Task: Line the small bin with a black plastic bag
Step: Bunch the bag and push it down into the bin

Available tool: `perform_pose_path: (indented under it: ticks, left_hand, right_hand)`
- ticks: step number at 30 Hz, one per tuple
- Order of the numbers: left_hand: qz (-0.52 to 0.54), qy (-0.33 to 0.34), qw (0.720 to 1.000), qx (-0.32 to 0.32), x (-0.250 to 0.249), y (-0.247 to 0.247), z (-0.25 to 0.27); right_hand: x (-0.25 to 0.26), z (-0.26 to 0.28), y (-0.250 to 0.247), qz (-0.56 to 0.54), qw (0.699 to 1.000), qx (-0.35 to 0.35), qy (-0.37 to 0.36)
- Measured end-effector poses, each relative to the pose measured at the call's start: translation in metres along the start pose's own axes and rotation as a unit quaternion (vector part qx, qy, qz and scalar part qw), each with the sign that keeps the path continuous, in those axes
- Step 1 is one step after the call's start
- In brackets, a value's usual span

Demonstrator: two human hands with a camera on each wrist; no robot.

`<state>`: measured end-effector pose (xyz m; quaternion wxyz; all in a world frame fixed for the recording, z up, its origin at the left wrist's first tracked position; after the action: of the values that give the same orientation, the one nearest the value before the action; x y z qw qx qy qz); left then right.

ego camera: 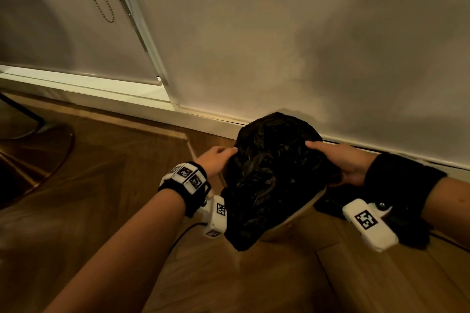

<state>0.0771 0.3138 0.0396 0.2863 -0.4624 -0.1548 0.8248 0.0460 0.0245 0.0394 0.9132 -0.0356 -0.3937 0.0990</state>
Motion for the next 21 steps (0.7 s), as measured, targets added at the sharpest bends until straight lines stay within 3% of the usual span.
perform_pose_path:
  ticks: [3, 7, 10, 12, 13, 15, 16, 19, 21]
  left_hand:
    - [0.009, 0.041, 0.999, -0.013, -0.017, 0.006, -0.007]
    - [0.164, 0.083, 0.979, -0.088, -0.029, -0.022, -0.012]
    - [0.276, 0.065, 0.955, -0.083, -0.024, -0.03, -0.013]
    - [0.337, 0.056, 0.938, -0.066, -0.015, -0.033, -0.009]
    - [0.302, 0.052, 0.95, -0.054, -0.007, -0.034, -0.01]
    - [0.117, 0.051, 0.99, -0.065, 0.012, -0.043, -0.013]
    - [0.038, 0.04, 0.996, -0.075, 0.026, -0.048, -0.015]
    - [-0.146, 0.009, 0.988, -0.05, 0.052, -0.051, -0.013]
    - [-0.17, 0.015, 0.982, -0.078, 0.048, -0.061, -0.007]
  right_hand:
    - [0.003, -0.002, 0.0, -0.103, 0.993, -0.035, -0.042]
    - [0.016, 0.009, -0.003, -0.198, 0.975, -0.016, -0.101]
    - [0.012, 0.01, 0.001, -0.29, 0.952, 0.053, -0.079]
    - [0.002, 0.002, -0.007, -0.318, 0.945, 0.05, -0.052]
    - [-0.003, -0.001, -0.009, -0.316, 0.946, 0.052, -0.04]
    - [-0.024, -0.018, -0.029, -0.268, 0.963, 0.0, -0.011]
    - [-0.037, -0.026, -0.04, -0.231, 0.973, -0.024, 0.009]
    - [-0.064, -0.038, -0.052, -0.108, 0.992, -0.03, 0.058]
    - [-0.058, -0.041, -0.053, -0.033, 0.998, -0.027, 0.046]
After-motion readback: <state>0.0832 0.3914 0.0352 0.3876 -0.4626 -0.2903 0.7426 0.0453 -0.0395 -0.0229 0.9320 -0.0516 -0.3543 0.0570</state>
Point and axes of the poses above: each hand's wrist, its own z-axis away from the middle knuckle, its own y-axis out of the palm, x = y × z, the point moved 10 cm from there along -z, towards the middle knuckle, and after that the axes turned 1 degree about x, right-handed, at the moved point
